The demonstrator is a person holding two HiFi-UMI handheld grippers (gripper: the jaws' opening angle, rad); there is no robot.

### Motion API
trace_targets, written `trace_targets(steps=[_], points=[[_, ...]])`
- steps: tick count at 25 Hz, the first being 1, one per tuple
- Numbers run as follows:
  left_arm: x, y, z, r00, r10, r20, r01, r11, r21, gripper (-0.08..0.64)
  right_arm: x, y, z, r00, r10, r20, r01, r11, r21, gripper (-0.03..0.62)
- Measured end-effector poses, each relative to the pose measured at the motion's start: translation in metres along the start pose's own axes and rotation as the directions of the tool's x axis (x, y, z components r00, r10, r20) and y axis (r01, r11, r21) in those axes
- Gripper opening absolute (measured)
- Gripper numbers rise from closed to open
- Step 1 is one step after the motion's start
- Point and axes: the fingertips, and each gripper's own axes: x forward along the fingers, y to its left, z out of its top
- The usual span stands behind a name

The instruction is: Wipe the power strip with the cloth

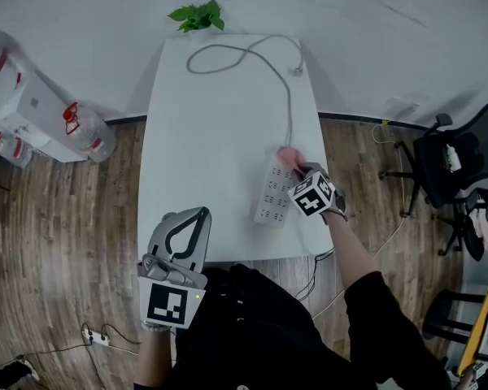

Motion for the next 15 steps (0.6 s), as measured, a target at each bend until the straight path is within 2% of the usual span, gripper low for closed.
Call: trace_targets(steps=[15], points=[[0.012,-0.011,0.001,0.999,-0.040,0.009,0.040,0.999,-0.010,0.014,-0.021,0.036,-0.009,0.994,0.095,0.046,-0.096,0.995,0.019,0.060]])
